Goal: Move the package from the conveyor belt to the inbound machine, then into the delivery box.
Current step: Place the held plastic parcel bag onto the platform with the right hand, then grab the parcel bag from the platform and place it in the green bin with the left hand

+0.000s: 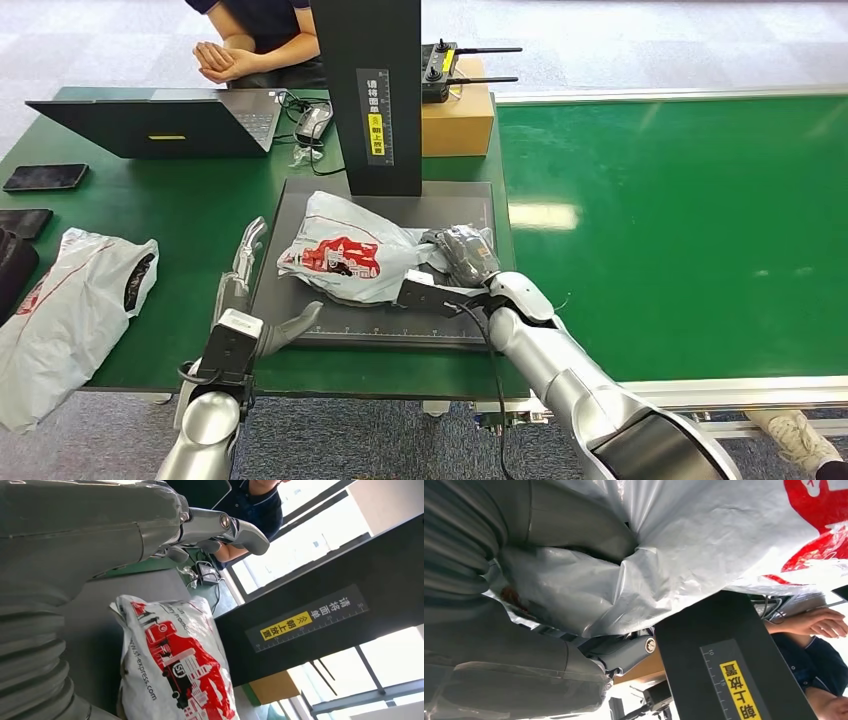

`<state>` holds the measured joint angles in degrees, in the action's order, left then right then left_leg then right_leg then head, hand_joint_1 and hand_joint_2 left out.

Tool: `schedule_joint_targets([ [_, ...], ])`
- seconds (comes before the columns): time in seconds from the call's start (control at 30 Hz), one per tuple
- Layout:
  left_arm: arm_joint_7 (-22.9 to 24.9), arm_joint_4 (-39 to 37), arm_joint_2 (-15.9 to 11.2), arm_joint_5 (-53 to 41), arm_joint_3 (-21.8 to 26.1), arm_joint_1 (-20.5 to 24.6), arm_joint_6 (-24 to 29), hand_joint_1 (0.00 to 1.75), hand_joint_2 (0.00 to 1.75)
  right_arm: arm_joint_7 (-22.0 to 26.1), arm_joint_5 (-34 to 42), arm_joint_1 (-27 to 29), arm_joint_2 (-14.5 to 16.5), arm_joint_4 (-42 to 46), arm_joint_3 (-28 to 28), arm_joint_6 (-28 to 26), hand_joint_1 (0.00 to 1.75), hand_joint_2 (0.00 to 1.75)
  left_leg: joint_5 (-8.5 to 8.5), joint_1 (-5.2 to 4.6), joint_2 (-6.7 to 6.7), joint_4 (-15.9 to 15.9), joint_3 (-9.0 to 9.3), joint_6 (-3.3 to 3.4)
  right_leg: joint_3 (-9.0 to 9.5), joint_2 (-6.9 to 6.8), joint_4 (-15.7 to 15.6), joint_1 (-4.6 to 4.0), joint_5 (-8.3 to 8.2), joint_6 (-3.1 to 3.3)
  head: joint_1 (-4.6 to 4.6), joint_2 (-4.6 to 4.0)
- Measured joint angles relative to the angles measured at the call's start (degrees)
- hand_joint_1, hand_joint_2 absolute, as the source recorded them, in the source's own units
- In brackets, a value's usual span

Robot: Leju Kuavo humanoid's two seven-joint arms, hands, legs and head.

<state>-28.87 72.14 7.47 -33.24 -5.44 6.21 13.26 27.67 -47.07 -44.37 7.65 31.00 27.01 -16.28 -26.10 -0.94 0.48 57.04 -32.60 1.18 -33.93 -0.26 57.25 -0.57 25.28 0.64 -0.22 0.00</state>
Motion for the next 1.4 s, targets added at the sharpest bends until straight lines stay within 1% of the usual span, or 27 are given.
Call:
schedule_joint_targets([
  [0.27,0.0,-0.1,0.0,0.2,-0.5,0.7,-0.2,0.00,1.75,-0.4,-0.6,0.0,0.4,-1.7,1.0,-0.4,0.00,1.75,0.00,0.00,0.00,0.0,0.00,0.00,0.00,0.00,0.0,0.00,0.00,0.00,-0.01,0.00],
  [0.4,0.0,-0.2,0.0,0.5,-0.6,1.1,-0.3,0.00,1.75,-0.4,-0.8,0.0,0.4,-2.0,1.2,-0.2,0.00,0.00,0.00,0.00,0.00,0.0,0.00,0.00,0.00,0.00,0.0,0.00,0.00,0.00,0.00,0.00],
  [0.83,-0.3,-1.0,-0.1,1.4,-1.4,1.2,-0.3,0.00,1.75,-0.2,-0.1,0.8,0.1,-2.0,1.3,0.0,0.00,0.00,0.00,0.00,0.01,0.0,0.01,0.00,-0.01,0.01,0.0,0.00,0.00,0.00,0.00,0.00],
  [1.0,-0.6,-1.4,-0.1,1.8,-1.5,1.4,0.0,0.00,1.75,0.6,0.8,1.4,-0.1,-1.2,1.2,0.6,0.00,0.00,0.00,0.00,0.01,0.0,0.01,0.00,-0.01,0.01,0.0,0.00,0.00,0.00,-0.01,0.00],
  [1.17,-1.0,-1.7,-0.3,2.3,-1.5,1.4,0.6,0.00,1.75,0.4,0.3,2.4,-0.4,1.8,1.2,1.2,0.00,0.00,0.00,0.00,0.02,0.0,0.01,0.00,-0.01,0.02,0.0,0.00,0.00,0.00,-0.01,0.00],
  [1.4,-0.8,-1.8,-0.3,2.5,-1.5,1.2,0.9,0.00,1.75,-3.2,-2.2,5.0,-1.6,9.8,1.3,1.7,0.00,0.00,0.00,0.00,0.01,0.0,0.01,0.00,-0.01,0.01,0.0,0.00,0.00,0.00,0.00,0.00],
])
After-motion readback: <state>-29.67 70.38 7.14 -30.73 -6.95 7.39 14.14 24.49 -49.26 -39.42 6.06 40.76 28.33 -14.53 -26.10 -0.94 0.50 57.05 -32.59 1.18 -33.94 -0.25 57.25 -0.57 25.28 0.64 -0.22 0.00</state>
